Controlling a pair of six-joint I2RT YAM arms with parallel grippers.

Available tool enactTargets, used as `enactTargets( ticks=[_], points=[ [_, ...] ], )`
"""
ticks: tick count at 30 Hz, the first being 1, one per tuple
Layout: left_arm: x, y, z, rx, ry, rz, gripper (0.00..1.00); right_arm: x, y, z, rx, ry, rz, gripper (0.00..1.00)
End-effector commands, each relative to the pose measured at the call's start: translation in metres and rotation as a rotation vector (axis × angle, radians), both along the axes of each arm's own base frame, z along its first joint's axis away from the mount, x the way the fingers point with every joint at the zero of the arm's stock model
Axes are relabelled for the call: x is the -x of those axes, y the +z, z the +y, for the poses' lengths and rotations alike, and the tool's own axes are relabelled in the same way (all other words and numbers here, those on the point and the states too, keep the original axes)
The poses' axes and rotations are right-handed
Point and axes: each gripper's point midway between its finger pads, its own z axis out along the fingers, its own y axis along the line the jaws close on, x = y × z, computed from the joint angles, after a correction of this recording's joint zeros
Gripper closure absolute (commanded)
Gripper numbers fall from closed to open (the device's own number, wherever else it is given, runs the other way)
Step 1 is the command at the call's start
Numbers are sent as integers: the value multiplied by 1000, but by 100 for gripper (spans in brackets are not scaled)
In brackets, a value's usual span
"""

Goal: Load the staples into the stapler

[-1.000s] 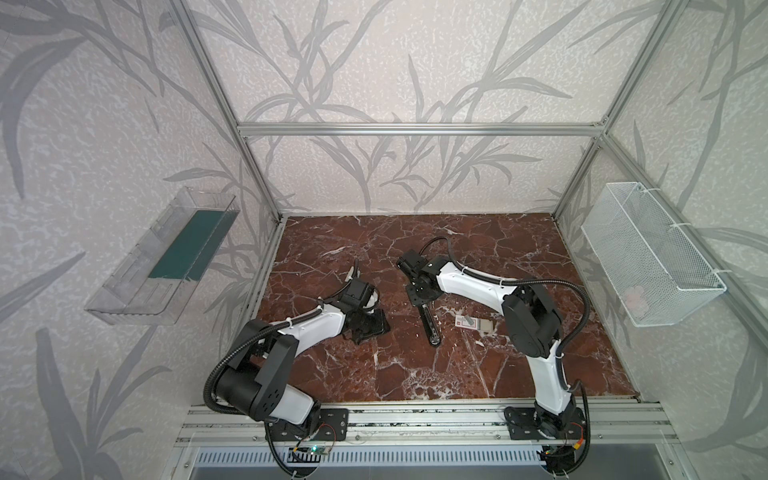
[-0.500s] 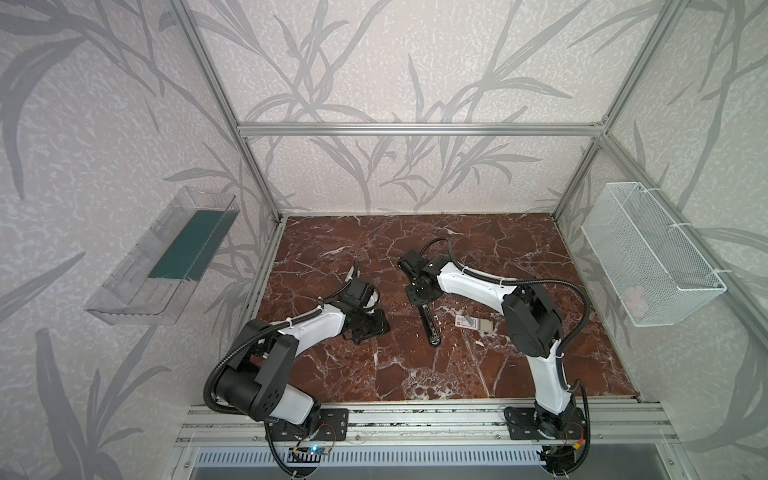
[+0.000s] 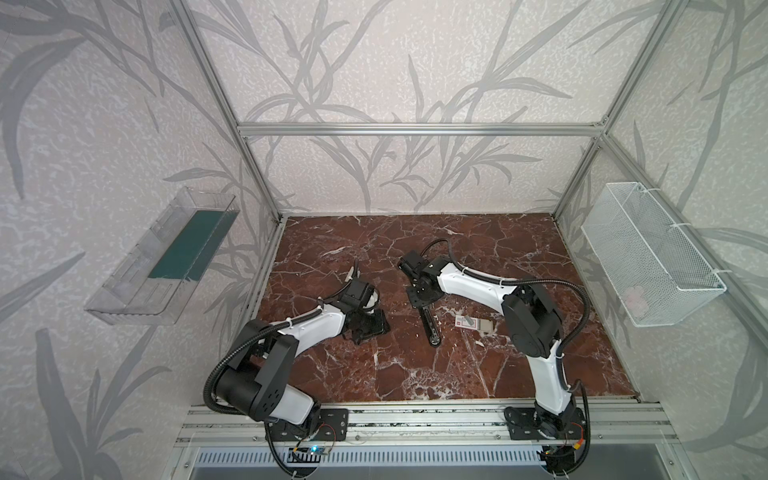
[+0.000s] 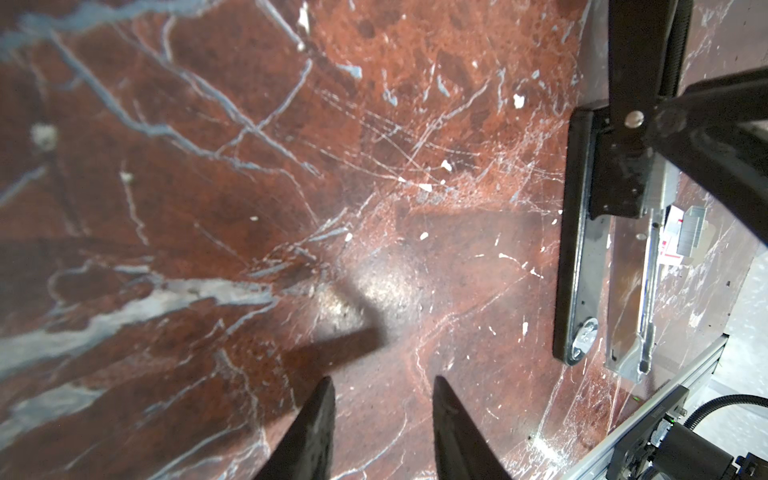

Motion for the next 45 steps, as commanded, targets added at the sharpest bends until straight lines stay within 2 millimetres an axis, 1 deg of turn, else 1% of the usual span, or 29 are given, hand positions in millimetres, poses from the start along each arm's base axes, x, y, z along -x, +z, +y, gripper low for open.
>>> enactTargets(
  ticks=[1, 7, 16, 19, 23, 28, 36, 45],
  points=[
    [1, -2, 3, -11, 6, 5, 59, 9, 8, -14, 32, -1, 15, 82],
    [1, -3, 4, -14, 7, 8, 59, 7, 15, -12, 17, -2, -2, 86],
    [1, -3, 4, -15, 6, 10, 59, 3, 35, -14, 10, -7, -60, 87],
    [1, -3, 4, -14, 6, 10, 59, 2, 36, -14, 7, -4, -68, 87],
    [1, -3, 4, -13, 6, 10, 59, 2, 30, -12, 4, -1, -79, 87],
    [2, -4, 4, -14, 6, 12, 59, 0, 27, -3, -18, 3, -101, 87],
    [2, -3, 4, -14, 6, 12, 59, -5, 28, 0, -45, -4, -135, 87],
    [2, -4, 5, -17, 6, 15, 59, -6, 22, 2, -51, -3, -136, 87]
  ],
)
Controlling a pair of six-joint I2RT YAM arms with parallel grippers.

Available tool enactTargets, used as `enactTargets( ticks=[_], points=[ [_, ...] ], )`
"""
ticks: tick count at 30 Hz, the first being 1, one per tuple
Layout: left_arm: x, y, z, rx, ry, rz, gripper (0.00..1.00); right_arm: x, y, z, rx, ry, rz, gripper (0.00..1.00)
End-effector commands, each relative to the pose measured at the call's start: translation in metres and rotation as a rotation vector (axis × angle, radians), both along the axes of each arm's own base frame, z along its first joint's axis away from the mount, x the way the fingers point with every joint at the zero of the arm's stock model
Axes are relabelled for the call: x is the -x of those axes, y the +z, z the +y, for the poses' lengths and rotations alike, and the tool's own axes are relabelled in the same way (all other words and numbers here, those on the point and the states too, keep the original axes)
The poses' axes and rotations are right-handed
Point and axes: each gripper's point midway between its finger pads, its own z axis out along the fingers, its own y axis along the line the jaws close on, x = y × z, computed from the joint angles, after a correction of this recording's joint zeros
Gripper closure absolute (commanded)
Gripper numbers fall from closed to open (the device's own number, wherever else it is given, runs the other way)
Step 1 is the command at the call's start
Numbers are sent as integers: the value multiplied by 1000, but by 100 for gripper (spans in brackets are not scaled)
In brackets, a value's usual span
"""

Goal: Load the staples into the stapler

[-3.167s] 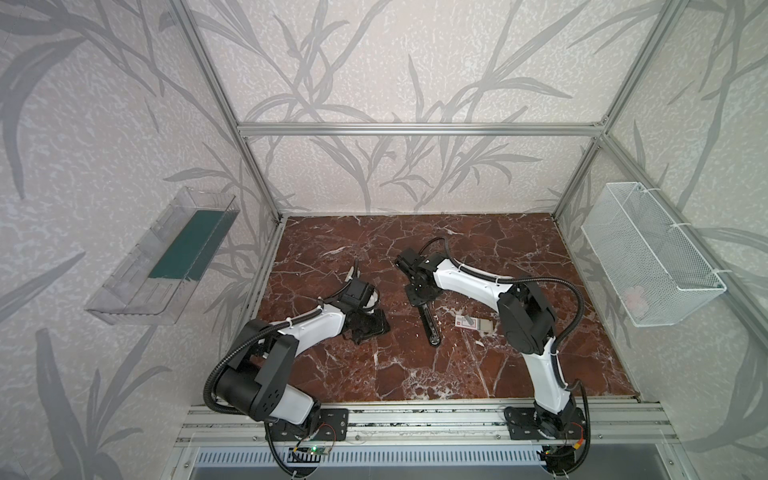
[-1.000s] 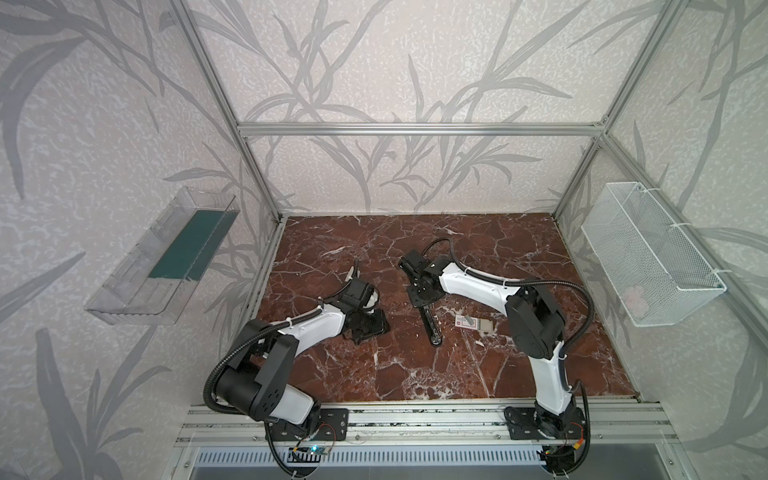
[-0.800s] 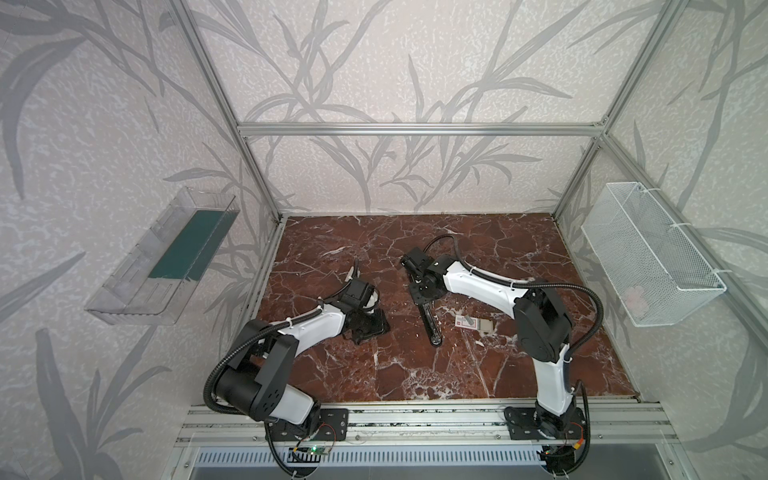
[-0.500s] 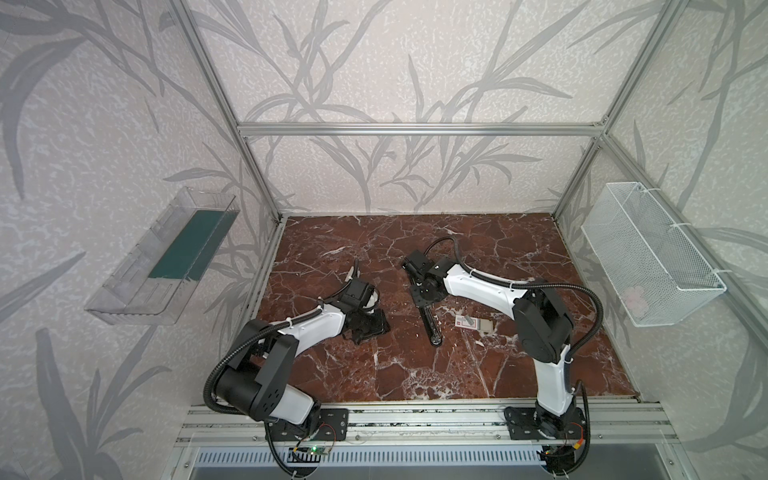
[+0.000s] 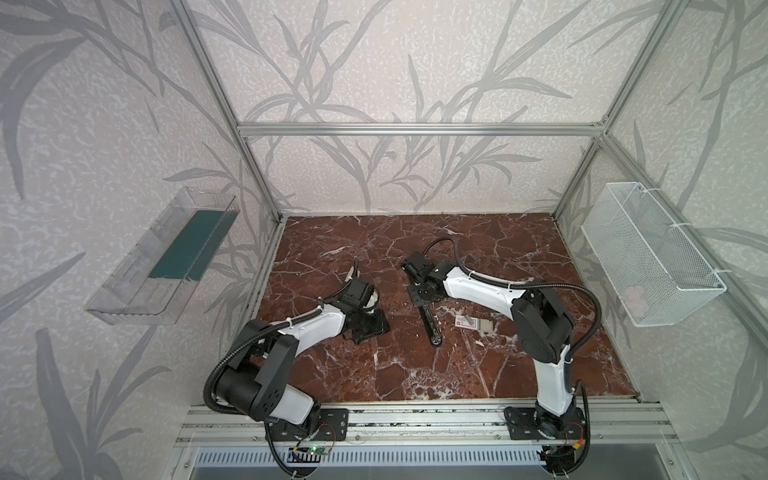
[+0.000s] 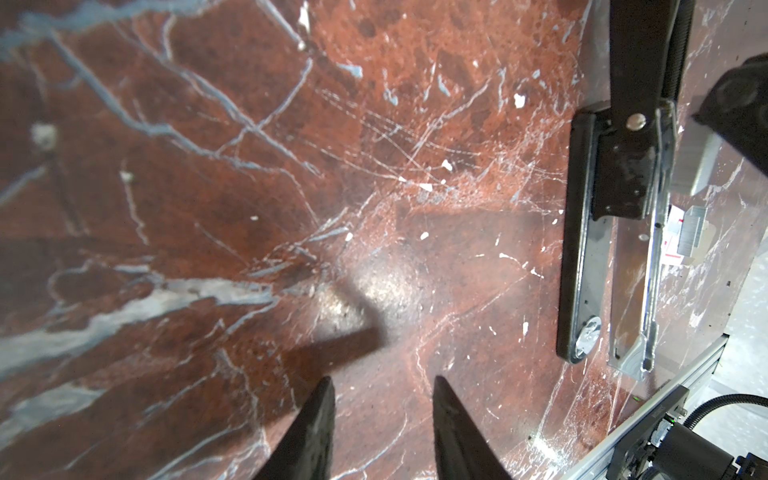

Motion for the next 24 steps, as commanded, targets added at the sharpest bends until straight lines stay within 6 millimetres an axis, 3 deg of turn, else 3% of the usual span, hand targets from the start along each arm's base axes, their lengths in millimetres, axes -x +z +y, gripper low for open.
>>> enactTargets(
  ticks=[1, 24],
  points=[
    [2, -4, 5, -16, 5, 13, 59, 0, 8, 0, -12, -5, -26, 87],
    [2, -4, 5, -19, 5, 14, 59, 5, -1, -1, -6, -2, -22, 87]
  ],
)
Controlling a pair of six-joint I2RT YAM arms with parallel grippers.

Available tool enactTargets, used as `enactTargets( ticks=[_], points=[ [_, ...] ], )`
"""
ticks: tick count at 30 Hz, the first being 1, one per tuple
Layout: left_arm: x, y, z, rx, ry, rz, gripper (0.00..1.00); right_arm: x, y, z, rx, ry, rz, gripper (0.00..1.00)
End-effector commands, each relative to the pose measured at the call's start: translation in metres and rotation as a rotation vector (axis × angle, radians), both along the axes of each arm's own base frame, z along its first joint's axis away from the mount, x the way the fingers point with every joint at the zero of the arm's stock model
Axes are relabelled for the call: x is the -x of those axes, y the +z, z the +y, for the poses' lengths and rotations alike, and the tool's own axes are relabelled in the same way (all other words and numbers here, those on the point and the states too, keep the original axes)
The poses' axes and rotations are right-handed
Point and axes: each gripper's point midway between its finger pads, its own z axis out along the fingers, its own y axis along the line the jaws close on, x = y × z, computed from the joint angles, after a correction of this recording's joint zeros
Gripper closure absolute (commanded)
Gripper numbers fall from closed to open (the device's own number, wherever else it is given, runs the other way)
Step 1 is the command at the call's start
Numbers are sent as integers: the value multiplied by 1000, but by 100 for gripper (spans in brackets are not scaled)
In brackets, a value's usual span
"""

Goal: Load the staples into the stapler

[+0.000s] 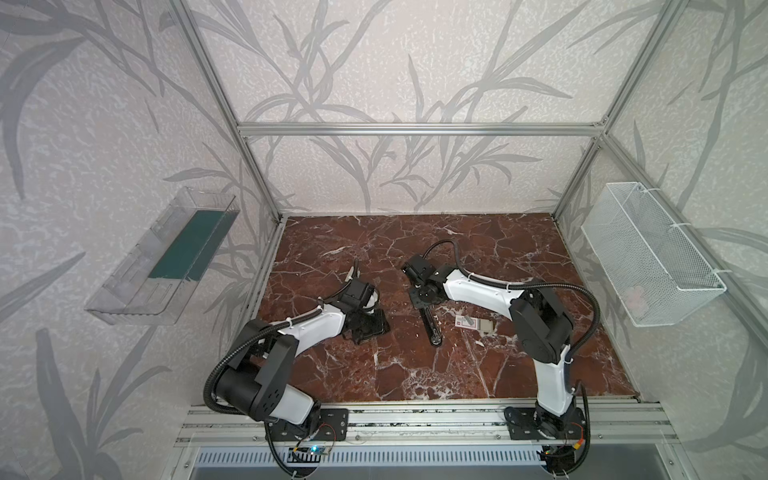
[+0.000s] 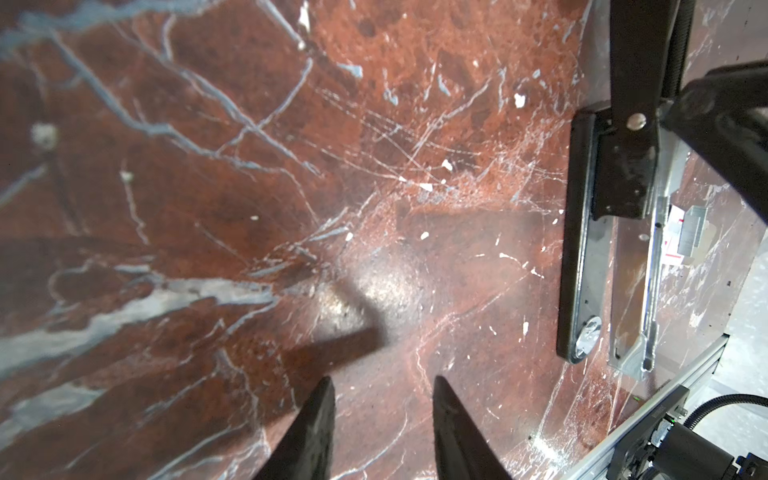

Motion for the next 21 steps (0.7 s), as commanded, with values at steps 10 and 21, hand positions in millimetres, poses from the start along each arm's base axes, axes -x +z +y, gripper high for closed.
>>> enactTargets(
  ticks=[10, 21],
  points=[
    [2, -5, 4, -18, 4, 17, 59, 6, 12, -5, -4, -17, -20, 80],
    [2, -5, 4, -16, 4, 17, 59, 13, 25, -9, -8, -13, -40, 78]
  ],
)
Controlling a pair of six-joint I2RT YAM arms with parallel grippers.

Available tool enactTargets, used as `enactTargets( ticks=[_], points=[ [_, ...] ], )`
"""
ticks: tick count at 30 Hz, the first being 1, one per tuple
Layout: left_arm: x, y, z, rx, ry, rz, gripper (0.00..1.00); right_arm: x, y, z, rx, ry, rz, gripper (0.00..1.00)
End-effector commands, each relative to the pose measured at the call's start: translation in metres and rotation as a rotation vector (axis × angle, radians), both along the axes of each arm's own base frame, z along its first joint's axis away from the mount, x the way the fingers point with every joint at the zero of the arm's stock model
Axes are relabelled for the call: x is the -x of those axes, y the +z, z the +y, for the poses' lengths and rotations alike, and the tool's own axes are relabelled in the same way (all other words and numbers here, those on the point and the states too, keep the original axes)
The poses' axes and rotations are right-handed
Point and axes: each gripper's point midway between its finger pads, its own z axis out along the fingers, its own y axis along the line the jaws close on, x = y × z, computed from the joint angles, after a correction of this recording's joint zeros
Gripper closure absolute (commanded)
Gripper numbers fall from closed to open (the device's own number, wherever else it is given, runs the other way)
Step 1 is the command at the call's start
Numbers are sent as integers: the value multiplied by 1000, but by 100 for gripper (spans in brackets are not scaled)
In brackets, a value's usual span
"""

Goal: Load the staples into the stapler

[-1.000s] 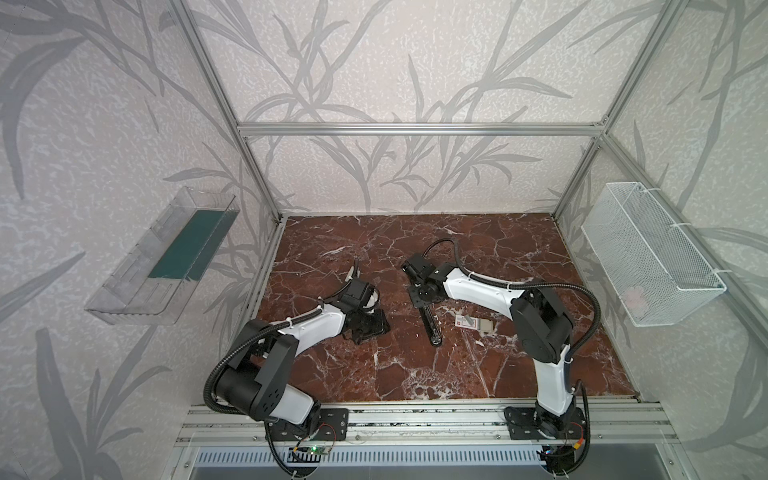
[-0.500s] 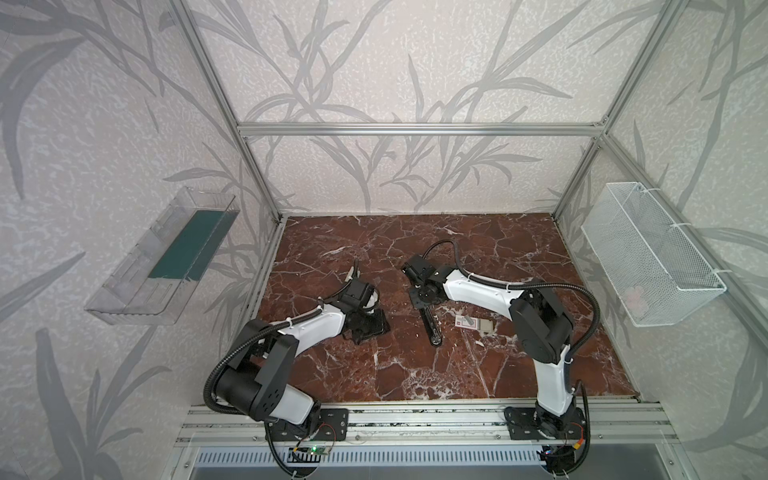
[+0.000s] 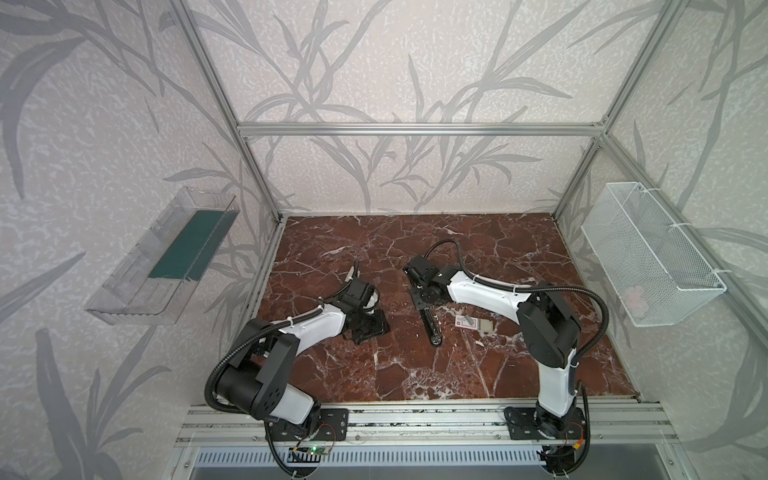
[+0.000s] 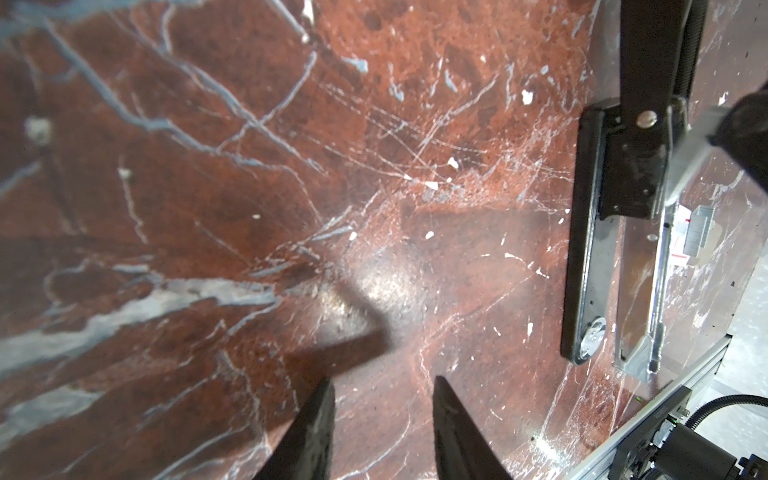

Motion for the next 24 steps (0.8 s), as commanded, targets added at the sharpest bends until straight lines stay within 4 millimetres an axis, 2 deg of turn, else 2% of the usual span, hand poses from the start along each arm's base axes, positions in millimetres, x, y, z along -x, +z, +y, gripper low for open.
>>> enactTargets(
  ticks=[1, 7, 10, 12, 14, 18, 24],
  points=[
    [1, -3, 4, -14, 5, 11, 59, 7, 10, -6, 7, -9, -10, 79],
    [1, -3, 4, -13, 5, 10, 59, 4, 19, -4, -4, -5, -33, 76],
    [2, -3, 4, -14, 5, 11, 59, -4, 21, 2, -16, 9, -46, 75],
    [2, -3, 5, -16, 6, 8, 59, -7, 21, 11, -28, 33, -34, 71],
    [2, -3, 5, -16, 6, 9, 59, -8, 18, 18, -32, 54, -12, 68],
    [2, -2, 5, -15, 6, 8, 59, -12, 10, 25, -33, 66, 6, 67],
    [2, -2, 5, -19, 6, 6, 59, -16, 0, 25, -27, 69, 27, 67]
  ],
)
